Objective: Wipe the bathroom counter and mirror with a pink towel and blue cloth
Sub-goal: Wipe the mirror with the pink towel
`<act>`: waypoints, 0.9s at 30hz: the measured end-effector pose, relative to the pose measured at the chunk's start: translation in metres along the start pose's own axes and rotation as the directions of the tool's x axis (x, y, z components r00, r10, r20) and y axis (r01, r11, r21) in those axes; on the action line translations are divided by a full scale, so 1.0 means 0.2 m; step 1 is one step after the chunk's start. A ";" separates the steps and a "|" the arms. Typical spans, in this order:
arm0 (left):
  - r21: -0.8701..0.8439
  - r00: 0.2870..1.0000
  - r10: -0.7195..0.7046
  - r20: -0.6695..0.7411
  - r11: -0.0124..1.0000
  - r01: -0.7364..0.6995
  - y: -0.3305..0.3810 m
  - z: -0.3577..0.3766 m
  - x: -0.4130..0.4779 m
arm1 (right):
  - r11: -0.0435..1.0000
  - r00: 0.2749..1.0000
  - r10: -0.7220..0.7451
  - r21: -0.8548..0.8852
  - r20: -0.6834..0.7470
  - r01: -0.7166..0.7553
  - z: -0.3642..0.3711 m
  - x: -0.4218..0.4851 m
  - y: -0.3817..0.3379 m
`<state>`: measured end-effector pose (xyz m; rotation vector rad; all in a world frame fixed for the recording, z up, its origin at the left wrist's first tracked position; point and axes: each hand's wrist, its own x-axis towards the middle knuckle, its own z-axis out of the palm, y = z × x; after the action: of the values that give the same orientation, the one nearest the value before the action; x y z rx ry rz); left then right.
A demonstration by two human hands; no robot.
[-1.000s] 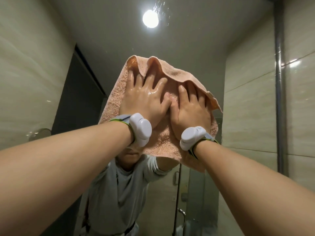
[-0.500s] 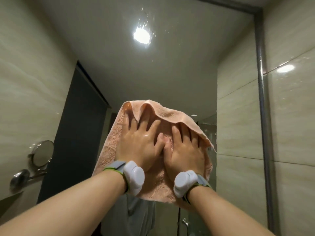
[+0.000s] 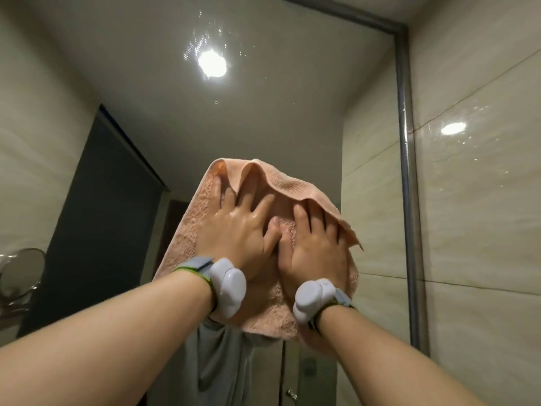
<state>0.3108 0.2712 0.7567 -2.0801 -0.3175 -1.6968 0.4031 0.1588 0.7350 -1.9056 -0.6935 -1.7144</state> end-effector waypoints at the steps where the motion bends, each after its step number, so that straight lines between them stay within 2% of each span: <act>1: -0.002 1.000 0.006 -0.015 1.000 -0.007 0.03 0.01 0.04 | 1.000 1.000 -0.002 -0.010 -0.004 0.002 0.00 0.03 0.04; 15: -0.049 0.990 0.028 -0.139 0.998 -0.035 0.25 0.09 0.27 | 0.999 0.999 -0.008 -0.036 -0.039 0.007 -0.01 0.19 0.31; 27: -0.066 0.986 0.083 -0.145 0.993 -0.094 0.35 0.12 0.32 | 0.998 0.998 0.011 -0.058 -0.057 -0.014 -0.02 0.19 0.43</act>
<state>0.3775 0.2147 0.8026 -1.9792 -0.1187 -1.8157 0.4595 0.0920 0.7721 -1.8882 -0.6157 -1.7915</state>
